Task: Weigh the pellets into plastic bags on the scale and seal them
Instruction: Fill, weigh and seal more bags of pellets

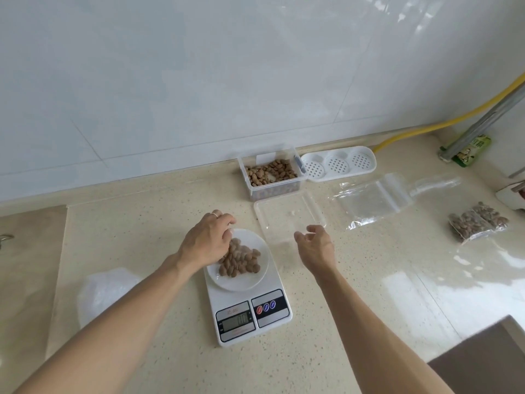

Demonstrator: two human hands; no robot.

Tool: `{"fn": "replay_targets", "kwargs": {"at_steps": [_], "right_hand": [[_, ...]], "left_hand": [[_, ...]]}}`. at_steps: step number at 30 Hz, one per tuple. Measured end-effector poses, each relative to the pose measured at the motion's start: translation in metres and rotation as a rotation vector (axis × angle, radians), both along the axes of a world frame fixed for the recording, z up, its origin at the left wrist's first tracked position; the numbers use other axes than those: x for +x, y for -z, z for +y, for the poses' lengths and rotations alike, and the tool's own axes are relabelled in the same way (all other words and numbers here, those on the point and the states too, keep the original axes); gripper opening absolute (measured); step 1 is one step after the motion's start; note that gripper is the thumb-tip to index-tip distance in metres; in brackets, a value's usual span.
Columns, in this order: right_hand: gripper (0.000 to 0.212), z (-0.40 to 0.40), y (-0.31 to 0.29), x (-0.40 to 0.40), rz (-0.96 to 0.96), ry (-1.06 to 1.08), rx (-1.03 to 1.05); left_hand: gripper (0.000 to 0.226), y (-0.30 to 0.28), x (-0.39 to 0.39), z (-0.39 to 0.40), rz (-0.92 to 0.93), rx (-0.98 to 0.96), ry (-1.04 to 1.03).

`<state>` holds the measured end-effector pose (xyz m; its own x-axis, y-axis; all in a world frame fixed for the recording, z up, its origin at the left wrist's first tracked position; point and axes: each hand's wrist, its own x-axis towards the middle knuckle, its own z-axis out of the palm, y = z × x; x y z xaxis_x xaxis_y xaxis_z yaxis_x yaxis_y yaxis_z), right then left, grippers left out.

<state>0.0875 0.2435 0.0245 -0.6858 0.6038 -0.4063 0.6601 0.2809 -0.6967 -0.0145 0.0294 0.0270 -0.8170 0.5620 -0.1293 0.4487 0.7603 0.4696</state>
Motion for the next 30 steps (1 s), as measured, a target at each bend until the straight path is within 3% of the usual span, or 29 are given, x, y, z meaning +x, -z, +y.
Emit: {"fn": "replay_targets", "kwargs": {"at_steps": [5, 10, 18, 30], "right_hand": [[0.051, -0.022, -0.012, -0.001, 0.056, -0.237, 0.372], [0.058, -0.045, -0.021, -0.001, 0.093, -0.531, 0.626], [0.061, -0.057, -0.018, 0.000, -0.003, -0.718, 0.676], [0.061, -0.052, -0.020, -0.001, 0.003, -0.720, 0.685]], "left_hand": [[0.046, 0.008, 0.023, -0.031, 0.267, -0.139, 0.003], [0.064, 0.026, 0.055, -0.059, 0.240, -0.282, 0.010], [0.070, 0.044, 0.081, -0.077, 0.220, -0.283, -0.012], [0.074, 0.046, 0.078, -0.068, 0.229, -0.273, -0.013]]}}
